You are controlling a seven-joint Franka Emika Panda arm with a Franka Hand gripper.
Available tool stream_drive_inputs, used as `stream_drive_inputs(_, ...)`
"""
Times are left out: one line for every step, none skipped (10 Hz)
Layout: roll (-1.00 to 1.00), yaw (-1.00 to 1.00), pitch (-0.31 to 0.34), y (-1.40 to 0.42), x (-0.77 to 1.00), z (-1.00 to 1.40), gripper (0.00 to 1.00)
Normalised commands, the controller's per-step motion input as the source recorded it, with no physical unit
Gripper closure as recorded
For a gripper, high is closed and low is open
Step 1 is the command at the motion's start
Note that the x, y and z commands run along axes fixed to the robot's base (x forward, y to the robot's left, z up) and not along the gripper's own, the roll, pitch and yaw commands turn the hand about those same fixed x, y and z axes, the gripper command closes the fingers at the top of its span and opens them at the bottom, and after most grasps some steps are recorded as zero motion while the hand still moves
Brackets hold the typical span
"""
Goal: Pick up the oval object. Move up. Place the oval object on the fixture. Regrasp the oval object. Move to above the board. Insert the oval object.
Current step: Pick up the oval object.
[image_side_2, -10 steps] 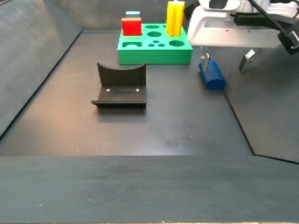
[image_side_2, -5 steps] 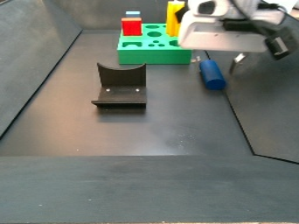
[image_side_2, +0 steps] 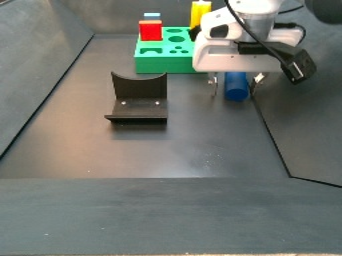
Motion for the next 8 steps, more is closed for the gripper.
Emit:
stream_drive_inputs(0.13, 0.0, -0.281, -0.26, -0.69, -0.66, 0.0)
stream_drive_inputs(0.0, 0.0, -0.313, 0.0, -0.31, -0.12, 0.0)
stream_drive_inputs(0.0, 0.0, -0.073, 0.0, -0.06, 0.0, 0.0)
stream_drive_inputs(0.04, -0.05, 0.0, 0.0, -0.07, 0.0, 0.0)
stream_drive_inputs(0.0, 0.0, 0.0, 0.0, 0.0, 0.0, 0.0)
stream_drive_inputs(0.0, 0.0, 0.0, 0.0, 0.0, 0.0, 1.0)
stream_drive_inputs(0.0, 0.0, 0.0, 0.0, 0.0, 0.0, 1.0)
stream_drive_inputs(0.0, 0.0, 0.0, 0.0, 0.0, 0.0, 1.0)
